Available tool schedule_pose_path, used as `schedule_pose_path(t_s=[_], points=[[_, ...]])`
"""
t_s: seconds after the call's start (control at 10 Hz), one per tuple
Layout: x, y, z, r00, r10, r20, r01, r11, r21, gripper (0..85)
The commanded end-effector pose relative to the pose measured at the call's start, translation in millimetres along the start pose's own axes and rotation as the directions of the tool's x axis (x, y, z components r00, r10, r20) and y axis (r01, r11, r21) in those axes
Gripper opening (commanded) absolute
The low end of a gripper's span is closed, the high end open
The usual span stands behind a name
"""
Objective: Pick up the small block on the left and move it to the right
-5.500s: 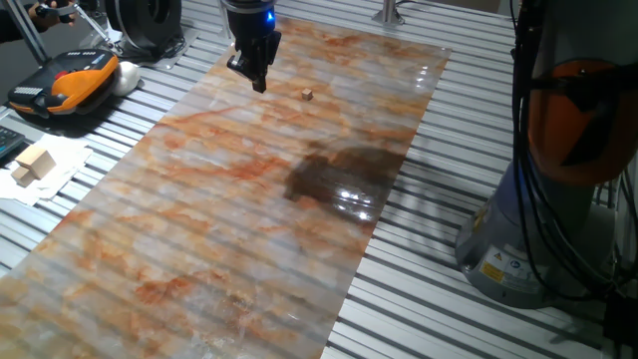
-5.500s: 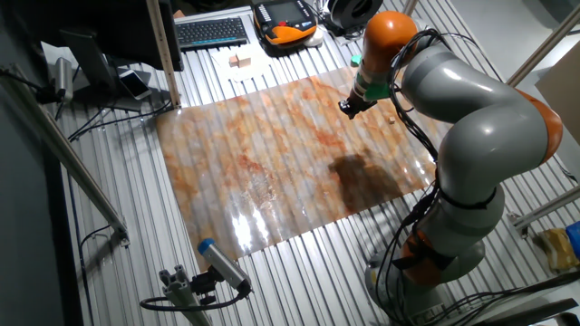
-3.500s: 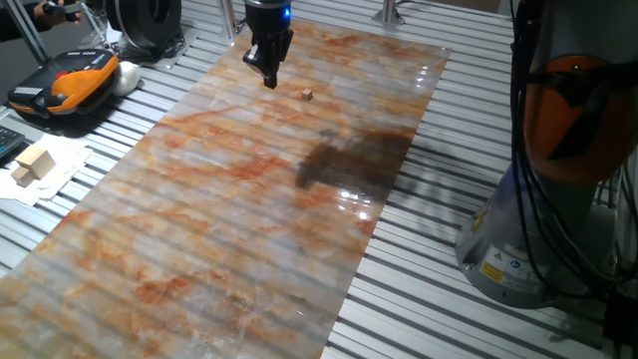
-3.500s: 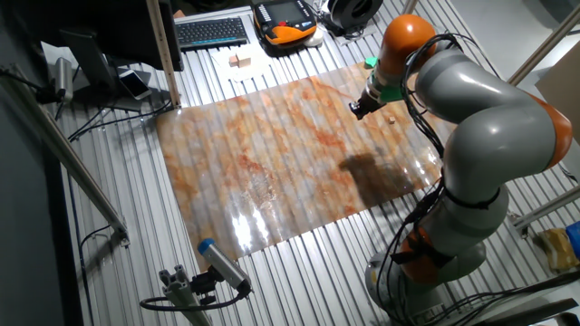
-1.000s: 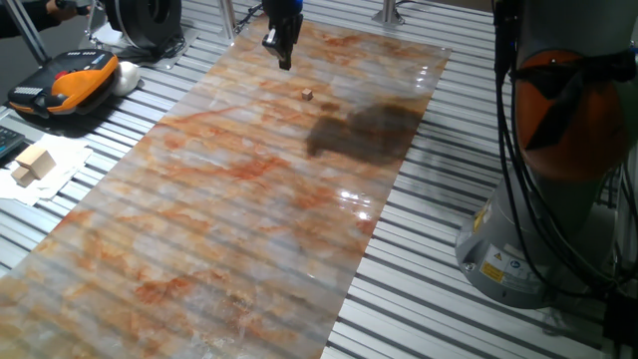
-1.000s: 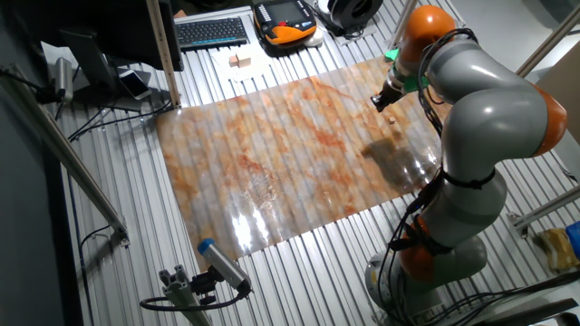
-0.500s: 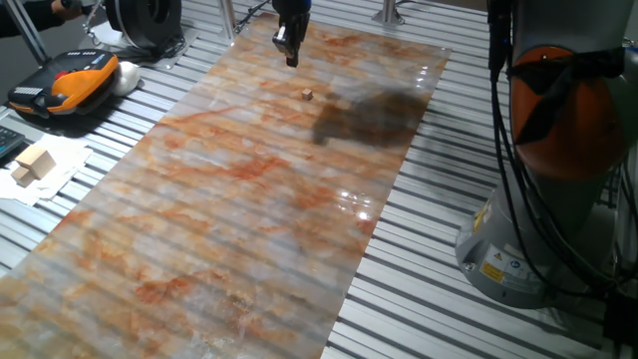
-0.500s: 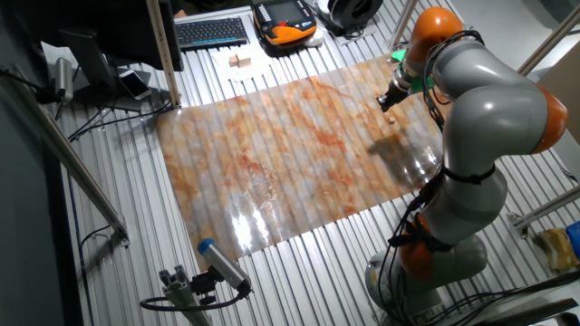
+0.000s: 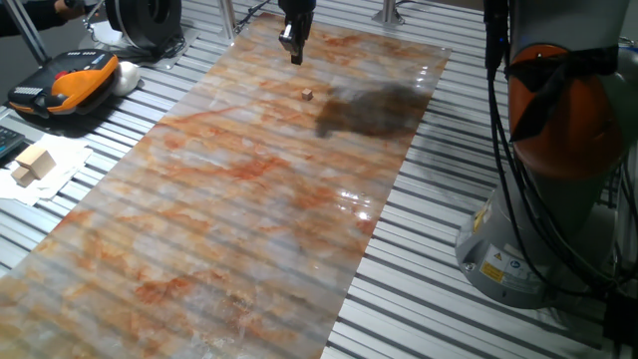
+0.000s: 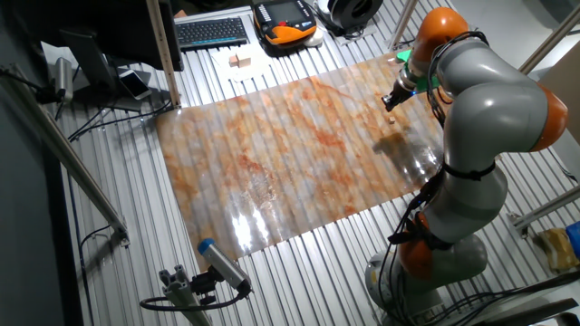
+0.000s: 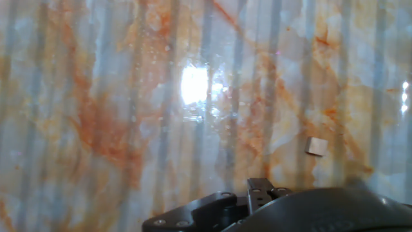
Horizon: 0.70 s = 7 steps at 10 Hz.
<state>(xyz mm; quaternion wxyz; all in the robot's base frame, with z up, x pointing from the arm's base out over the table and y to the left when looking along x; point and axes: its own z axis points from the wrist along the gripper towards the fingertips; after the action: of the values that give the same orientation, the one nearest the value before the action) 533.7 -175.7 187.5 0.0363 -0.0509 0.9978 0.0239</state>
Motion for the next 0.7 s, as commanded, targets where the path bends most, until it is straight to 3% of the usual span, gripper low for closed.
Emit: schedule_pose_path(t_s=[0.0,0.3,0.6], points=[[0.4,-3.4,-0.4,1.0,-0.005,0.0,0.005,1.0,-0.002,0.0],[1.5,-11.9,1.7,1.0,-0.02,0.0,0.02,1.0,0.0,0.0],[2.5,-14.9,0.4,1.0,-0.03,-0.006,0.031,0.999,0.027,0.0]])
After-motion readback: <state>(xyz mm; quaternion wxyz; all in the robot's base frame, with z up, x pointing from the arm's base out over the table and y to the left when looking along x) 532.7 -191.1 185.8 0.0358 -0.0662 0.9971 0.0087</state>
